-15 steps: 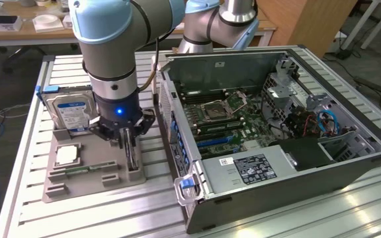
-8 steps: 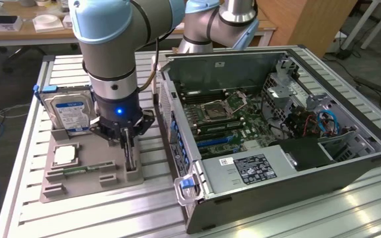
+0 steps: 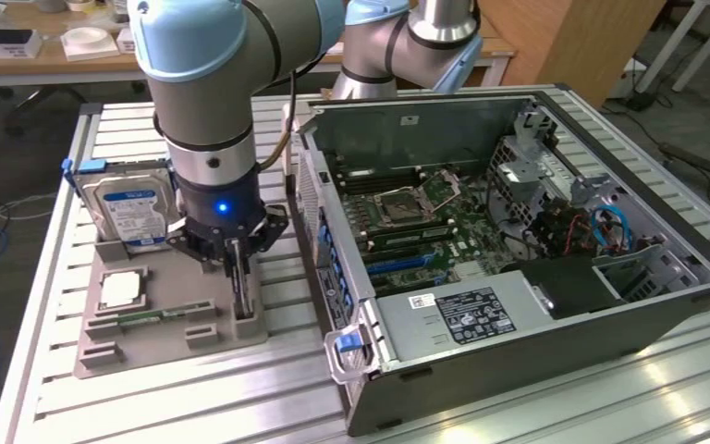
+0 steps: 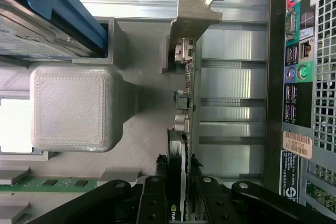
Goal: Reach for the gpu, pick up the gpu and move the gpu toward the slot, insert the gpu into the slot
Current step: 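Pick up the gpu and move the gpu toward the slot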
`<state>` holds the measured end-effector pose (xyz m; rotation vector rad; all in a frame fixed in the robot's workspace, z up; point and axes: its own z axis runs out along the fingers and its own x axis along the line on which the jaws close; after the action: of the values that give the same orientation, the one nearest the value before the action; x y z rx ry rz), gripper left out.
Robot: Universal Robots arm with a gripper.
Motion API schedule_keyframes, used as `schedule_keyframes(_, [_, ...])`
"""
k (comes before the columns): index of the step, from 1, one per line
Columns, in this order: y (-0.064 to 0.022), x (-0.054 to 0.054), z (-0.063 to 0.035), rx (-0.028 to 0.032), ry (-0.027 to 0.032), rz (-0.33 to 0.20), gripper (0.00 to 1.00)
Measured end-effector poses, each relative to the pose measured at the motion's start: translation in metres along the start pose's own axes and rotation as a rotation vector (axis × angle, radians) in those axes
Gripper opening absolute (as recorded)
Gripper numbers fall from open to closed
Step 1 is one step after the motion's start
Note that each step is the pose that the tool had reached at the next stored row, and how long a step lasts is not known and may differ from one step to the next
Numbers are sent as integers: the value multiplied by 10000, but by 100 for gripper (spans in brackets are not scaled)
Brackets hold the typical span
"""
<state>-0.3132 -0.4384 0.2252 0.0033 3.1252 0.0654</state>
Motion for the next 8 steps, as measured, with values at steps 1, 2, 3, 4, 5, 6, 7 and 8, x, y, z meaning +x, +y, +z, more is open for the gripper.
schedule_keyframes(1, [0,0,0,0,0,0,26])
schedule_keyframes(2, [0,0,0,0,0,0,26])
schedule_keyframes(3, [0,0,0,0,0,0,26])
schedule_keyframes(4, [0,0,0,0,0,0,26])
schedule_keyframes(5, [0,0,-3,-2,-2,0,26])
schedule_keyframes(6, [1,-1,-17,-6,-6,-1,26])
schedule_keyframes(7, [3,-1,-49,-3,-2,0,26])
schedule_keyframes(8, [4,-1,-97,0,2,0,26])
